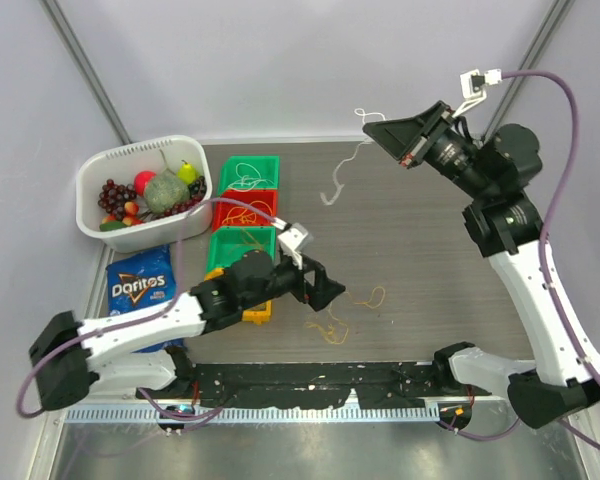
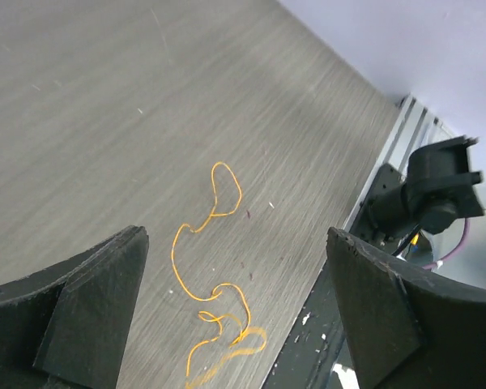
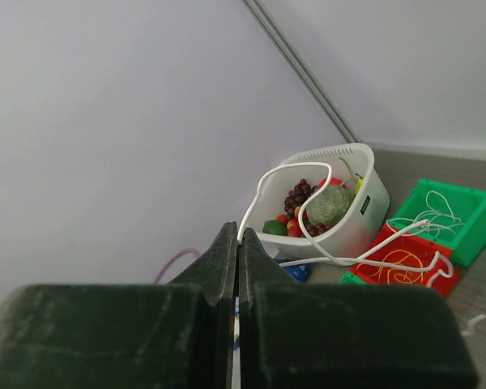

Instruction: Untangle the cables

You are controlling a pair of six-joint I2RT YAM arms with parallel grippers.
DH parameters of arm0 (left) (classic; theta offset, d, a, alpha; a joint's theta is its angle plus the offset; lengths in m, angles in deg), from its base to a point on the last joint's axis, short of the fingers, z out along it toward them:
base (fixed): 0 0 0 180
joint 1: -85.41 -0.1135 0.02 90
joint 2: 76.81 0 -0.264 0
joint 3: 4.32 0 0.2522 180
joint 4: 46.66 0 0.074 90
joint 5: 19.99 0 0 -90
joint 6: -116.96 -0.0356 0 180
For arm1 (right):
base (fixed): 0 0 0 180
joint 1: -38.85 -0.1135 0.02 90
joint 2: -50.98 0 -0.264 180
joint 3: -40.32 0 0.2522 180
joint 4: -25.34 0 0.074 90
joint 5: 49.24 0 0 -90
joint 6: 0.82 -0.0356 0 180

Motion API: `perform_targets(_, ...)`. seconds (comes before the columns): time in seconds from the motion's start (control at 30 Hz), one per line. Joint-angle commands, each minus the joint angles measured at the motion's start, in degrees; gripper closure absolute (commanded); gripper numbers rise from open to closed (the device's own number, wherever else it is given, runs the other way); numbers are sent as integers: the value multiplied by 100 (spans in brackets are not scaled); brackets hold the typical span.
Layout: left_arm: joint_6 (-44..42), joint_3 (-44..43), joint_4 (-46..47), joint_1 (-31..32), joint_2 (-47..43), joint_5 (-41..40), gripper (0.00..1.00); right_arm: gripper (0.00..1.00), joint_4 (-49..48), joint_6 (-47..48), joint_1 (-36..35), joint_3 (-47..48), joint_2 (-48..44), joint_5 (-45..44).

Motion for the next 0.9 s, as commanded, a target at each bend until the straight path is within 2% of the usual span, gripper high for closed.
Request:
perform_targets(0.0,-486,-289,-1477,4,-1270,-855,5,99,-1049,-27,-125,-136,262,-108)
perform_targets(0.17,-531,-728,-3296,-13,-2659,-1795,5,99,-1534,157,-765,108,1176,-415)
perform_targets(0.27,-311,-1080,-4281,-5,-3151,-2612,5,99,-1893,455,-1108,250,1862,-741)
perform_targets(0.37,-83,-1248,-4942,-5,-3574,-2904,5,99,-2237,605,-1267,434,2511,-1039)
perform_targets(0.63,383,-1081,-5558,-5,-4866,-3221,5,99,-2809,667,-1478,1418,3856,-1374)
perform_targets(0.87,481,-1160,-6059,-13,-5350,-3432,4,99,-3011,456,-1575,2279,4850,-1392)
